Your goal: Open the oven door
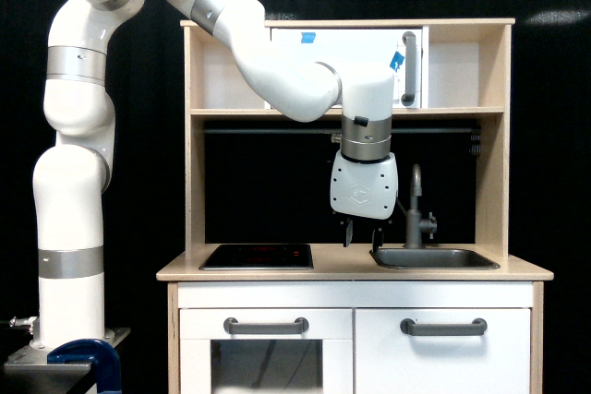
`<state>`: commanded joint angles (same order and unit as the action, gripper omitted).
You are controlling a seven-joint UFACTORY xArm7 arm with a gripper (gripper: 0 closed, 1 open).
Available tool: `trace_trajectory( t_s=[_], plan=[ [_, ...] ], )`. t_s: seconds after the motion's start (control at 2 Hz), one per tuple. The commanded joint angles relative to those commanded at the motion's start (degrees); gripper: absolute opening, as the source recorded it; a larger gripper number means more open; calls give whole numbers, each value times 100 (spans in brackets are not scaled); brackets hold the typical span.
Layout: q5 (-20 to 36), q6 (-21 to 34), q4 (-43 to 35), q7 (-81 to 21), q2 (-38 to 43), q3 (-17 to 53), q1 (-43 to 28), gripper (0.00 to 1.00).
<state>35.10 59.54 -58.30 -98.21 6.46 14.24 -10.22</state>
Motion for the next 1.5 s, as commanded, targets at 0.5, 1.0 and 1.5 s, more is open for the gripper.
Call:
trace_trajectory(
  t_s=[0.5, 1.0, 1.5],
  plan=[
    [1093, 578, -358, -1051, 331, -156, 481, 100],
    [2150, 1784, -608, -2275, 637, -275, 1157, 100],
    [2919, 2551, -749, -2824, 934, -419, 1625, 100]
  ],
)
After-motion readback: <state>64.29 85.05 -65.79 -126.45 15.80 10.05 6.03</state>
